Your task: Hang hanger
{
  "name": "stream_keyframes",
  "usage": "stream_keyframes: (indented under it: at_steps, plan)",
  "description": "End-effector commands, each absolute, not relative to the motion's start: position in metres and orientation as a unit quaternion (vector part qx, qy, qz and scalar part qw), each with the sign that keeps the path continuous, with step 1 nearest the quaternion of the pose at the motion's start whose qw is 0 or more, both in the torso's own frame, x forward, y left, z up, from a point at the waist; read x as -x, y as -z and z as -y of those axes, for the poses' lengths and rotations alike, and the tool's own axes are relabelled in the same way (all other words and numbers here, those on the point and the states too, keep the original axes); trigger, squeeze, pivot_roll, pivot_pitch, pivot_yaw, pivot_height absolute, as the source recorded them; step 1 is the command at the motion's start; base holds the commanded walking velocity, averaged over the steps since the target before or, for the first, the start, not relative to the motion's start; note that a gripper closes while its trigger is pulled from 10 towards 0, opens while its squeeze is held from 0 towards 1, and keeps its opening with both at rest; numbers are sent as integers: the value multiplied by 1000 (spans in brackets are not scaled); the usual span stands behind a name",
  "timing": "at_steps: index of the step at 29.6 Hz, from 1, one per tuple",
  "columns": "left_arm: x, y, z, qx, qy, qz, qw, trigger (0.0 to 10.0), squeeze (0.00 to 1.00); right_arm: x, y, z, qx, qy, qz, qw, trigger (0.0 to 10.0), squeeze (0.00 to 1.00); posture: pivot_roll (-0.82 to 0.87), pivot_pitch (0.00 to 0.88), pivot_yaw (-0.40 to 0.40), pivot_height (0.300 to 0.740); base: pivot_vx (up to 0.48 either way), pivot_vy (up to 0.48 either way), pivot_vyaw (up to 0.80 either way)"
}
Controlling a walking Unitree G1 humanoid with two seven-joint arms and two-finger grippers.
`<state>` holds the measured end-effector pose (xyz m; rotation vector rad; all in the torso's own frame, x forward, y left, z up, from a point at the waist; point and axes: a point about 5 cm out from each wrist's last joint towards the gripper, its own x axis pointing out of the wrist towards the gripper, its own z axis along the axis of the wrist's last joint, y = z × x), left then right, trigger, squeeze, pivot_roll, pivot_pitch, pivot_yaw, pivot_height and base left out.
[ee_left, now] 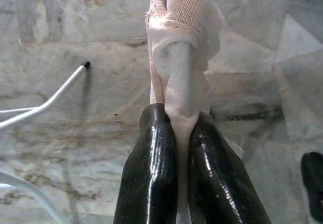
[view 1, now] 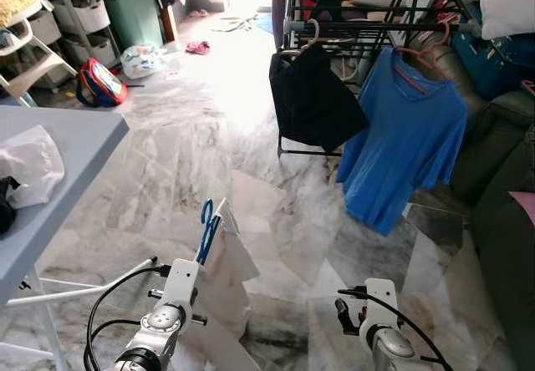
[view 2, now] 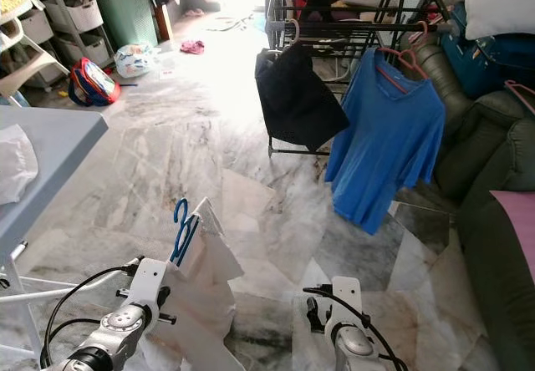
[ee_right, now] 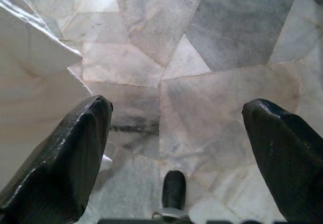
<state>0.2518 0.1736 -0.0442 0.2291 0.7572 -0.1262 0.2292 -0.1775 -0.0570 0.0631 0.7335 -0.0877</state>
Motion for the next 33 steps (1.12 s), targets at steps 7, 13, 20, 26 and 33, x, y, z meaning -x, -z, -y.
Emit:
stream_keyframes:
  at_steps: [7,13,20,26,33]
  plan:
    - [-249,47,-171,-129,74,-376,914,10000,0,-218,64,185,-36,62,-375,924,10000,0,-30,8,73,740,0,0,0]
    - [-244,50,-171,-118,57,-382,915,10000,0,-215,65,187,-45,69,-374,924,10000,0,-37,20,60,740,0,0,0]
    - [-242,51,-188,-67,-15,-395,916,10000,0,-224,58,197,-45,96,-363,926,10000,0,-33,29,38,740,0,0,0]
    - [-255,41,-189,-12,-32,-375,926,10000,0,-240,47,200,-65,99,-337,934,10000,0,-30,40,33,740,0,0,0]
    - [-285,17,-180,13,-30,-325,945,10000,0,-265,27,203,-79,111,-290,947,10000,0,-28,48,35,740,0,0,0]
